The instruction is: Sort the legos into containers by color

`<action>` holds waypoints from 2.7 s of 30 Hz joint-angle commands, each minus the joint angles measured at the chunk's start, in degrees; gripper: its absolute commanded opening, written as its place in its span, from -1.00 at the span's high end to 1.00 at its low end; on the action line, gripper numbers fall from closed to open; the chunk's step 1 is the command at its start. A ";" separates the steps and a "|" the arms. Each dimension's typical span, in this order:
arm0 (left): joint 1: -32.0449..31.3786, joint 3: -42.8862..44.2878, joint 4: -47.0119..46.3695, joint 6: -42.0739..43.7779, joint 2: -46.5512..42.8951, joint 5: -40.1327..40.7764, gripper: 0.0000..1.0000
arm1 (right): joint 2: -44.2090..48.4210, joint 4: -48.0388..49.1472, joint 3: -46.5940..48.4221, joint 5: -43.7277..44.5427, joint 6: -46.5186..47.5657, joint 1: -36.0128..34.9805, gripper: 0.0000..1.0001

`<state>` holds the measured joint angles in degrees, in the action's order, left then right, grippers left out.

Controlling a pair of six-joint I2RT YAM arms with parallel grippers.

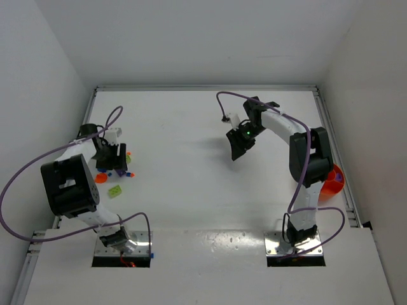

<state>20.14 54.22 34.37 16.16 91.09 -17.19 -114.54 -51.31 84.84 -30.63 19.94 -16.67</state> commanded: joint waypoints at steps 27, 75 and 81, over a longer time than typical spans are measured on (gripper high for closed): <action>-6.61 0.45 -3.26 -7.56 4.01 14.20 -0.08 | 0.02 -0.46 2.26 -2.06 1.85 -0.38 0.04; 6.41 -16.41 -74.61 -103.84 -19.53 -35.82 1.00 | 6.10 100.63 -14.82 -2.95 -106.33 -17.60 0.22; 5.70 -15.55 -72.97 -107.48 -22.26 -29.84 1.00 | -2.87 96.24 -2.94 -0.49 -113.97 -21.65 0.22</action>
<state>26.35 37.76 -34.72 -85.01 70.85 -50.68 -116.05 44.42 75.75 -34.39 -87.15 -37.28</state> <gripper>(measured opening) 0.349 0.382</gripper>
